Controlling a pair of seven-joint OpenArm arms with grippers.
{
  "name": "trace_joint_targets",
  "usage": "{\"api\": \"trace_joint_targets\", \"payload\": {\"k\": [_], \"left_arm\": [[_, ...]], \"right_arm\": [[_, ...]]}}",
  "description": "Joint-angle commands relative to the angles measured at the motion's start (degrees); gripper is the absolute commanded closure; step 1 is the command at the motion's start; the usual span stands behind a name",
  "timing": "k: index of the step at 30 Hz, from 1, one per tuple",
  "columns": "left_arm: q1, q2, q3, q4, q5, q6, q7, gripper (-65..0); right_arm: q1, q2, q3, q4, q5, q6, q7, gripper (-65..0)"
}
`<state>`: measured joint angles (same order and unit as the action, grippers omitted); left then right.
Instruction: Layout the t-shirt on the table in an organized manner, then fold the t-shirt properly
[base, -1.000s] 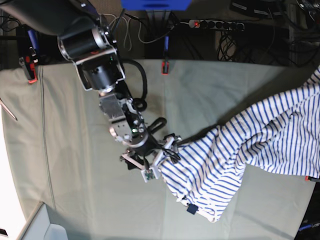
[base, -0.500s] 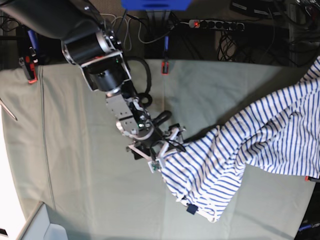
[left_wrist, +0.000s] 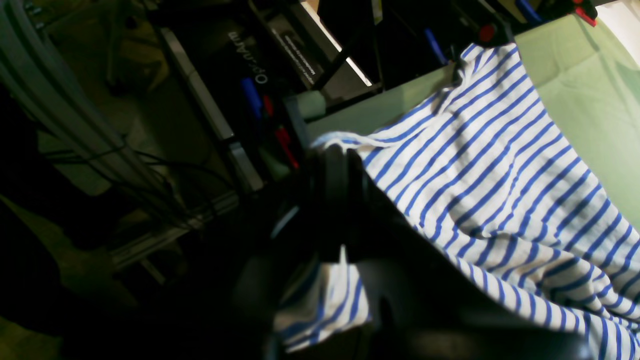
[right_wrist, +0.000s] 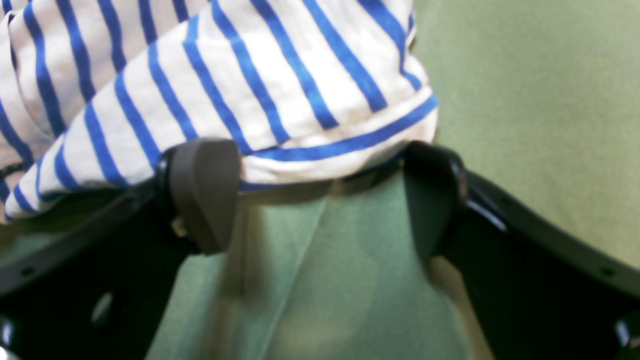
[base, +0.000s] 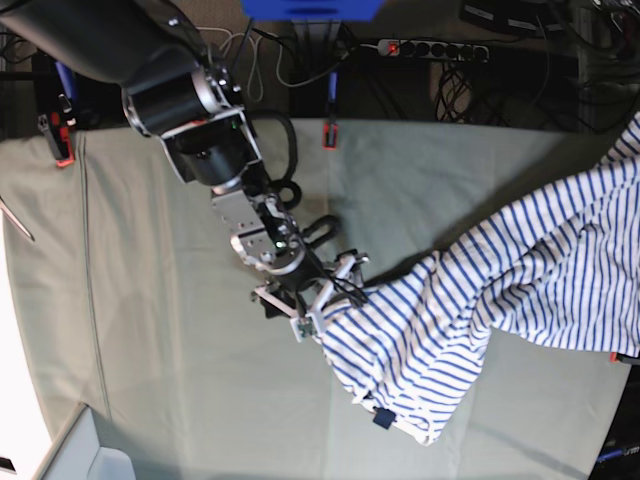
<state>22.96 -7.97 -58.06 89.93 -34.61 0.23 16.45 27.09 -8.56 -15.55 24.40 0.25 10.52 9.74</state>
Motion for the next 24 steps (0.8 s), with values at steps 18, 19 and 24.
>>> {"api": "trace_joint_targets", "payload": {"k": [18,19,24], "left_arm": [[-0.3,-1.3,-0.1,0.6,0.4,-0.2,-1.5,0.0],[-0.2,-1.3,-0.1,0.6,0.4,-0.2,-1.5,0.0],[0.0,-1.3,-0.3,0.6,0.4,-0.2,-1.5,0.0]], "right_arm": [[1.6,-0.4,0.0,0.6,0.1,6.9,3.3,-22.2],[1.6,-0.4,0.1,0.6,0.1,6.9,3.3,-18.3],[1.6,-0.4,0.3,0.6,0.2,6.5,3.3,-1.7]]}}
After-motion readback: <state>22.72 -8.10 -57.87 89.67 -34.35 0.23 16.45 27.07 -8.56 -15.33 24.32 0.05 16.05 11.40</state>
